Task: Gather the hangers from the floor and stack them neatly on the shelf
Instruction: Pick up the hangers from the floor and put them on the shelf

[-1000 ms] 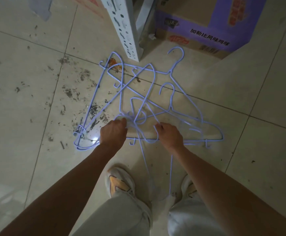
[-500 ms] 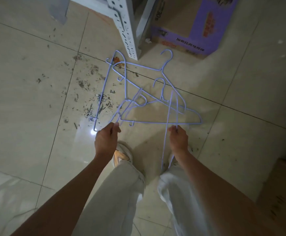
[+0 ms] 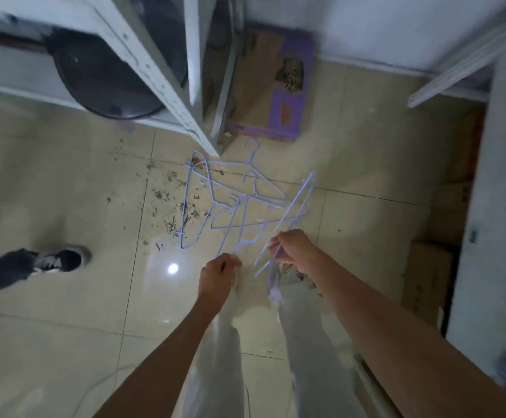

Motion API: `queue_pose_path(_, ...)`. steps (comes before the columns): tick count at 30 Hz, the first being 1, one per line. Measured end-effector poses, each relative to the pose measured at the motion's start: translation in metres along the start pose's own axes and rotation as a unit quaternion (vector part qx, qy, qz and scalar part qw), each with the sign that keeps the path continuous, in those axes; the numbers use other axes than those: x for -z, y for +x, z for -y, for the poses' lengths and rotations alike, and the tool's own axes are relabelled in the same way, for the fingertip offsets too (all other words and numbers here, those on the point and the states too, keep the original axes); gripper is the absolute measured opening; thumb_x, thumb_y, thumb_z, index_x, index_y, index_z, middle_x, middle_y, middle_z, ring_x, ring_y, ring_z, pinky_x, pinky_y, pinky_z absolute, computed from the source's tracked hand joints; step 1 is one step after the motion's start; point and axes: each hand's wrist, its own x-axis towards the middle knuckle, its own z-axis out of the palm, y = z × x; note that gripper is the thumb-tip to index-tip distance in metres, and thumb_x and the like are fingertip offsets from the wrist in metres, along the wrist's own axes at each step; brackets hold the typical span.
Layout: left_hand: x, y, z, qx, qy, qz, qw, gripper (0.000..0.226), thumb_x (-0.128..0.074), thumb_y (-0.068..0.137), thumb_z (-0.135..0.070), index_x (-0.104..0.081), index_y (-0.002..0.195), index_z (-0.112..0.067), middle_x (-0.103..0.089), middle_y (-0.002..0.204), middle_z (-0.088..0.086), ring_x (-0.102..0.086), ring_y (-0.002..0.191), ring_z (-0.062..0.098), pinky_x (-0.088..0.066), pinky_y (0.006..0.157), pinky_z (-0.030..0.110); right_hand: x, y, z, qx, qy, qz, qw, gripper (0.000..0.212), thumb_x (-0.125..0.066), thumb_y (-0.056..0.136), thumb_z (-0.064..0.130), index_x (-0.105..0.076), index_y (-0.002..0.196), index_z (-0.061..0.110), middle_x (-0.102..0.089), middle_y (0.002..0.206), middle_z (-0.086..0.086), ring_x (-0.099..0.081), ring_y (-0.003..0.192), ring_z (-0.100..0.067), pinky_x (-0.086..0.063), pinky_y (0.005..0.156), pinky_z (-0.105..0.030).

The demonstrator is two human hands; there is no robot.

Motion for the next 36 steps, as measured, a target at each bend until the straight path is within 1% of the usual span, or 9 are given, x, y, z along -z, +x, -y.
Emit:
queue_pose_path(5, 0.03, -0.068, -0.073, -0.053, -0.07, 0.058, 0.994, 0.03, -0.05, 0.102, -0.013, -0.077, 0.091, -0.019, -0.064, 0.068, 0.004, -0.057, 0.059, 0.02, -0.043, 0.06, 0.029, 0.016, -0.13, 0.022, 0.117, 0.042, 0.012, 0.992, 0.034, -0.046, 0.109, 0.009, -0.058, 0.119, -0.021, -0.068, 0.079, -0.022, -0.071, 0.048, -0.015, -0.062, 0.057, -0.031)
queue_pose_path(10, 0.078, -0.14, -0.145, -0.144, -0.088, 0.119, 0.978, 0.03, -0.047, 0.109, -0.021, -0.075, 0.107, -0.011, -0.066, 0.077, 0.004, -0.059, 0.063, 0.013, -0.044, 0.053, 0.022, 0.036, -0.262, 0.026, 0.221, 0.199, -0.038, 0.954, 0.034, -0.054, 0.105, 0.005, -0.056, 0.125, -0.023, -0.07, 0.064, -0.018, -0.067, 0.043, -0.017, -0.055, 0.043, -0.024)
queue_pose_path(14, 0.096, -0.207, -0.185, -0.163, -0.078, 0.219, 0.959, 0.028, -0.046, 0.109, -0.021, -0.07, 0.119, -0.009, -0.075, 0.089, 0.013, -0.068, 0.076, 0.02, -0.048, 0.064, 0.029, 0.046, -0.348, -0.004, 0.298, 0.301, -0.121, 0.898, 0.036, -0.052, 0.107, 0.012, -0.059, 0.128, -0.017, -0.069, 0.088, -0.026, -0.066, 0.05, -0.014, -0.055, 0.052, -0.024)
queue_pose_path(17, 0.094, -0.249, -0.202, -0.199, -0.046, 0.277, 0.939, 0.028, -0.044, 0.11, -0.016, -0.067, 0.124, -0.01, -0.08, 0.094, 0.016, -0.075, 0.079, 0.022, -0.054, 0.07, 0.034, 0.047, -0.398, -0.031, 0.329, 0.386, -0.164, 0.846, 0.03, -0.055, 0.106, 0.014, -0.065, 0.128, -0.004, -0.074, 0.081, -0.016, -0.062, 0.053, -0.016, -0.051, 0.056, -0.026)
queue_pose_path(20, 0.089, -0.287, -0.213, -0.237, -0.012, 0.353, 0.905, 0.026, -0.05, 0.108, -0.022, -0.066, 0.126, -0.011, -0.081, 0.091, 0.016, -0.077, 0.072, 0.027, -0.06, 0.063, 0.032, 0.045, -0.433, -0.067, 0.341, 0.467, -0.184, 0.795, 0.028, -0.062, 0.101, 0.021, -0.065, 0.128, 0.014, -0.075, 0.082, -0.013, -0.062, 0.06, -0.022, -0.045, 0.058, -0.03)
queue_pose_path(26, 0.061, -0.353, -0.242, -0.355, 0.044, 0.417, 0.836, 0.027, -0.057, 0.101, -0.038, -0.076, 0.117, -0.029, -0.065, 0.08, 0.018, -0.056, 0.047, 0.023, -0.045, 0.049, 0.031, 0.069, -0.502, -0.129, 0.385, 0.497, -0.317, 0.71, 0.013, -0.048, 0.107, 0.004, -0.059, 0.11, -0.001, -0.067, 0.063, -0.007, -0.049, 0.039, -0.014, -0.038, 0.039, -0.021)
queue_pose_path(30, 0.045, -0.375, -0.257, -0.387, 0.051, 0.439, 0.809, 0.029, -0.06, 0.093, -0.053, -0.078, 0.097, -0.03, -0.063, 0.068, 0.027, -0.048, 0.042, 0.022, -0.04, 0.046, 0.024, 0.079, -0.542, -0.162, 0.396, 0.503, -0.326, 0.696, 0.009, -0.049, 0.103, -0.005, -0.057, 0.101, -0.006, -0.057, 0.054, -0.013, -0.042, 0.032, -0.013, -0.032, 0.036, -0.018)
queue_pose_path(33, 0.032, -0.388, -0.265, -0.39, 0.055, 0.44, 0.807, 0.031, -0.062, 0.084, -0.052, -0.082, 0.101, -0.035, -0.054, 0.057, 0.005, -0.05, 0.047, 0.022, -0.046, 0.048, 0.031, 0.086, -0.559, -0.189, 0.382, 0.507, -0.354, 0.687, 0.012, -0.05, 0.103, -0.005, -0.057, 0.102, -0.015, -0.055, 0.055, -0.017, -0.039, 0.033, -0.013, -0.032, 0.039, -0.021)
queue_pose_path(36, 0.021, -0.408, -0.279, -0.445, 0.085, 0.458, 0.765, 0.032, -0.057, 0.086, -0.054, -0.081, 0.102, -0.038, -0.048, 0.048, -0.001, -0.049, 0.044, 0.016, -0.046, 0.051, 0.026, 0.095, -0.574, -0.213, 0.361, 0.54, -0.367, 0.666, 0.017, -0.048, 0.103, -0.007, -0.058, 0.111, -0.019, -0.058, 0.057, -0.016, -0.041, 0.033, -0.015, -0.034, 0.037, -0.021)
